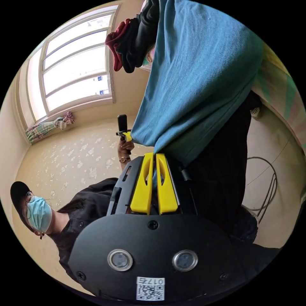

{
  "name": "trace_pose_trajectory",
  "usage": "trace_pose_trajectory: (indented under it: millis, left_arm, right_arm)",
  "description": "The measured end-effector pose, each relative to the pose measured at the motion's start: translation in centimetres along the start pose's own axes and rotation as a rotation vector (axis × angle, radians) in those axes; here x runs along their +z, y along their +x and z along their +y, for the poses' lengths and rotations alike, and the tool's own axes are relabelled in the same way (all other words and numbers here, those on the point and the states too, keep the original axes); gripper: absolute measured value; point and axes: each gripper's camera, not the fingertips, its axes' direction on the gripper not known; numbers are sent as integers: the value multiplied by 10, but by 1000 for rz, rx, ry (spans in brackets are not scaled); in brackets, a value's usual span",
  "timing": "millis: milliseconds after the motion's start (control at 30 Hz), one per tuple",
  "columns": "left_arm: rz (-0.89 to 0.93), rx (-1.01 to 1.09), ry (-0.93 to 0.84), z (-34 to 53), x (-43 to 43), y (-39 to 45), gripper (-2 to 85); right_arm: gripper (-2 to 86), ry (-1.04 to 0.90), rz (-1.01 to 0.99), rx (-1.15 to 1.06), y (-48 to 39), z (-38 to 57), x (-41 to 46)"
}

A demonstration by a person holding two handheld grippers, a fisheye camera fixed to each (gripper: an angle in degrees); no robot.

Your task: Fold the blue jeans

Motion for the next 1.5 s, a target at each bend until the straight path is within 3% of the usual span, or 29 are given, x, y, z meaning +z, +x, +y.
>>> trace_pose_trajectory:
  millis: [133,300,633,767,833,933,1000,1067,1200,1367,1500]
  left_arm:
    - [10,67,-52,4,-1,17,9]
    - [-21,79,-85,6,-8,24,9]
    - [25,-153,-125,-9,14,-65,20]
    - [-60,-304,-166,-10,25,-105,31]
    - [-87,-316,-99,-8,15,-110,42]
    - [-45,-228,156,-11,-18,-95,61]
    - [-124,-112,308,-37,-31,-64,89]
    - [-177,24,347,-74,-23,-31,121]
    - [-163,269,263,-184,27,15,135]
    - [-306,184,164,-282,80,-1,150]
    - [-219,157,21,-308,137,-23,111]
  right_arm:
    - [14,24,-58,-121,-23,25,-47]
    - [8,73,-316,-166,-27,61,-88]
    - [16,-20,-133,72,4,76,-83]
    - [70,112,-97,50,-8,77,-115]
    - [127,252,-102,60,-9,82,-141]
    - [152,350,-65,78,-3,69,-170]
    - [165,353,-48,75,0,50,-176]
    - [169,371,-69,54,1,23,-180]
    - [155,487,-95,-1,-10,-5,-185]
    - [41,554,-179,-53,-26,-13,-191]
    - [28,549,-125,-69,-39,6,-207]
